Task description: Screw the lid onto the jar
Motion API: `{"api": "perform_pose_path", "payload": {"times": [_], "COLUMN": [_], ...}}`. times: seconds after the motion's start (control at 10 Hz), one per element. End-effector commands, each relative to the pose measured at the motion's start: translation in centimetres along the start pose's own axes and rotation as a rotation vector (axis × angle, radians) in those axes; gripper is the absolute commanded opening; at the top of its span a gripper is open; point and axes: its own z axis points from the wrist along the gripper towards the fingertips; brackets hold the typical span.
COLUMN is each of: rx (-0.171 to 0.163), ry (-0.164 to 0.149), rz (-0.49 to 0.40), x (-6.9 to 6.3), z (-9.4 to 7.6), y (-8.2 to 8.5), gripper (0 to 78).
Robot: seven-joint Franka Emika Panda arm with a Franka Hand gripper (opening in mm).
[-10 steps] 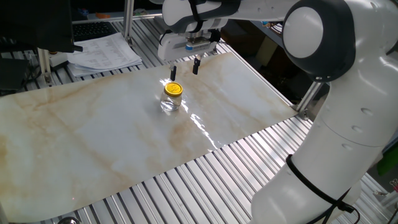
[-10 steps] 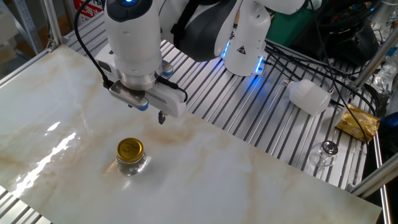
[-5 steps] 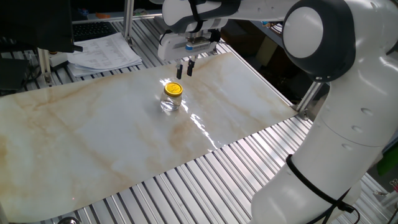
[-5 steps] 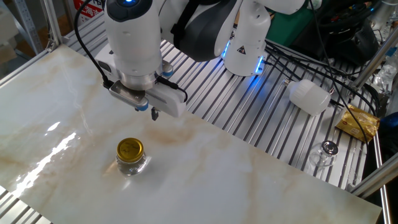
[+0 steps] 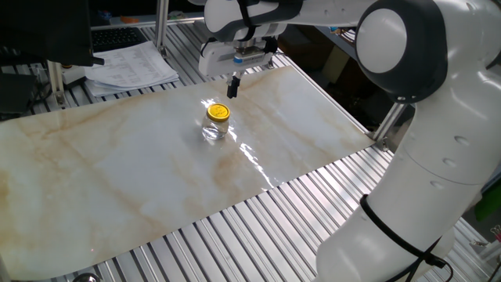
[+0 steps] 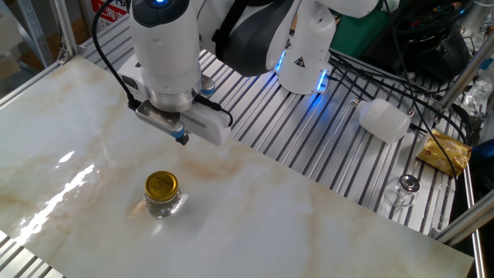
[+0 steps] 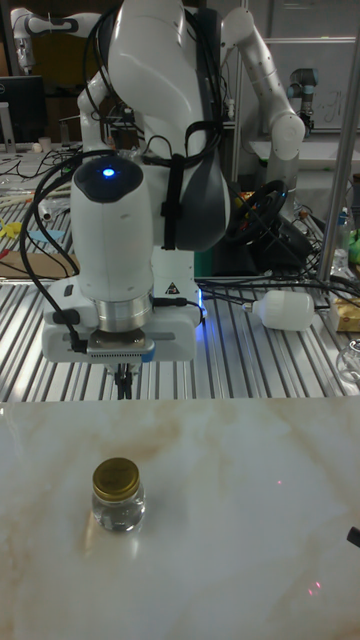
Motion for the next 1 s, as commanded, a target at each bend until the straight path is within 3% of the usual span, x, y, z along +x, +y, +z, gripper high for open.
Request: {"api": "perform_pose_path", "payload": {"times": [0.1,0.4,0.7,1.0], "rx": [0.027,0.027,0.03,0.03], "ry": [-0.008,-0.011,-0.056,-0.054], "rz": [-0.103,-0.101,-0.098,-0.097], "x": [0.08,0.23,0.21,0.21], "z": [-0.46,-0.58,-0.57,-0.56], "y": [-0.03,-0.12,-0.11,-0.11], "gripper": [1.1,1.1,1.1,1.1]}}
